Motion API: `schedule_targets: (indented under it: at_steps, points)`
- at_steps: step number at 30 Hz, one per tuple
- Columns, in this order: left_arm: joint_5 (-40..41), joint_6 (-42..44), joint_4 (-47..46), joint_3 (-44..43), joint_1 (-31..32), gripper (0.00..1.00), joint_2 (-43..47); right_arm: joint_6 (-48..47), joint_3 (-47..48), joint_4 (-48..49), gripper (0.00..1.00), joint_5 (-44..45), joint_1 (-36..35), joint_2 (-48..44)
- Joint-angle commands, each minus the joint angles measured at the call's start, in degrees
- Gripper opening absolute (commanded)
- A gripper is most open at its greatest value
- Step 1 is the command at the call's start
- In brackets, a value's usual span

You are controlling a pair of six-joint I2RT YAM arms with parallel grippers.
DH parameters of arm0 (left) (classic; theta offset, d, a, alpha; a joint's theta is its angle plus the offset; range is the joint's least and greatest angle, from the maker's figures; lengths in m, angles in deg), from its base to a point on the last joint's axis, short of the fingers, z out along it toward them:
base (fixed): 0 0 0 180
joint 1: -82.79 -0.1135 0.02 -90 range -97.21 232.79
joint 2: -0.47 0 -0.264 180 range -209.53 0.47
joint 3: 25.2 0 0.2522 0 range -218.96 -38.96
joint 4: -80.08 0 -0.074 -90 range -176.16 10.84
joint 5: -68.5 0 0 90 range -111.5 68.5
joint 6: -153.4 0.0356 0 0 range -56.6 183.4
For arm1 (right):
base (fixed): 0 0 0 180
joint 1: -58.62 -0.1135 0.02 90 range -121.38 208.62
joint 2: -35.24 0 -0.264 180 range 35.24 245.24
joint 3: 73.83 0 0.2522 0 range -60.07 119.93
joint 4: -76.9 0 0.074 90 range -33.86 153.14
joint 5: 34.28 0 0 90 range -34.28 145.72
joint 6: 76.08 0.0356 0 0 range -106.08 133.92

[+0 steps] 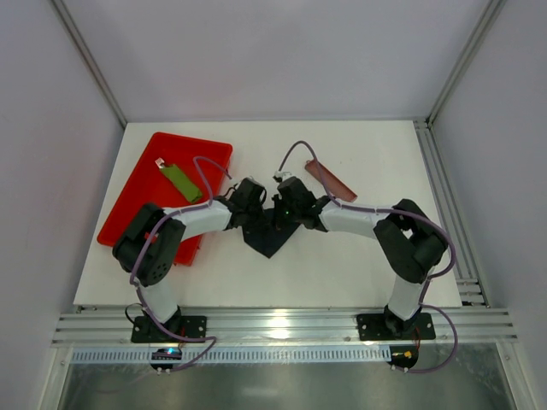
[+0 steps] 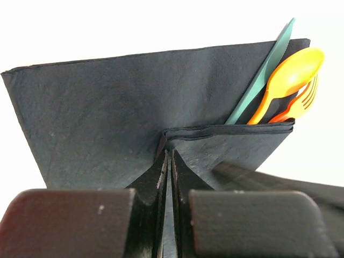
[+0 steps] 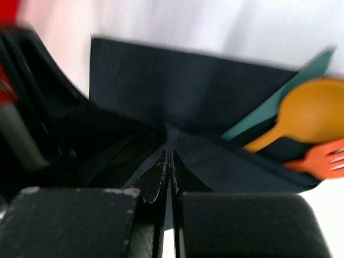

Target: Place the utensils on the paper napkin and roll it up

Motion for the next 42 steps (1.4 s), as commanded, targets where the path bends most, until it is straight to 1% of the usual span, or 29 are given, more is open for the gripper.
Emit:
schedule_targets:
  at_steps: [1,4,5,8,12,13,19,20,22,25,26,29,35,37,42]
  points:
    - [3.6,0.4,6.5,1.6,-0.2,0.04,-4.1,6.6,-2.1,2.7,0.04,0.2,-2.1,-0.3]
    - [3.5,0.1,6.1,2.2,-0.2,0.04,-3.9,8.6,-3.2,4.5,0.04,1.3,-3.6,0.3]
    - [3.6,-0.1,5.9,2.3,-0.2,0.04,-3.8,8.9,-3.1,4.2,0.04,4.3,-4.3,0.6]
    - [3.5,-0.2,5.9,2.3,-0.2,0.04,-3.9,8.9,-3.0,3.4,0.04,4.9,-4.5,1.9]
    - [3.7,-0.4,6.3,3.1,-0.2,0.04,-3.5,6.8,-3.9,1.7,0.04,6.7,-4.5,1.7]
    - [3.5,-0.7,6.0,3.3,-0.2,0.04,-3.3,4.7,-4.1,1.7,0.04,6.5,-4.2,1.4]
    - [1.4,-3.0,3.6,6.4,0.0,0.04,-0.5,-4.1,-7.5,1.6,0.04,2.4,-1.1,-1.1]
    - [1.0,-3.8,3.1,6.7,0.0,0.04,-0.2,-5.3,-7.9,1.8,0.04,-0.1,-0.7,-1.5]
    - [0.0,-4.3,2.2,7.2,0.3,0.04,0.3,-7.3,-8.5,1.9,0.04,-1.6,-0.2,-2.9]
    - [-0.2,-5.0,1.4,7.4,0.8,0.05,-0.4,-10.6,-8.6,0.9,0.04,-2.5,0.0,-3.8]
    - [-1.9,-5.1,1.2,7.4,0.9,0.05,-0.9,-11.2,-8.5,0.7,0.04,-4.1,0.0,-4.0]
    - [-2.2,-5.3,0.6,7.2,0.9,0.04,-3.0,-10.7,-7.9,1.2,0.05,-7.7,0.1,-5.3]
    - [-2.3,-5.6,-0.1,7.4,0.9,0.04,-3.9,-7.4,-7.7,-0.6,0.05,-7.8,0.1,-8.3]
    - [-1.9,-5.2,0.3,7.4,0.9,0.04,-3.8,-6.4,-9.5,-0.2,0.05,-9.4,0.4,-9.0]
    - [-1.0,-4.6,1.8,7.1,0.9,0.04,-3.1,-4.2,-14.7,4.5,0.05,-12.1,0.7,-11.3]
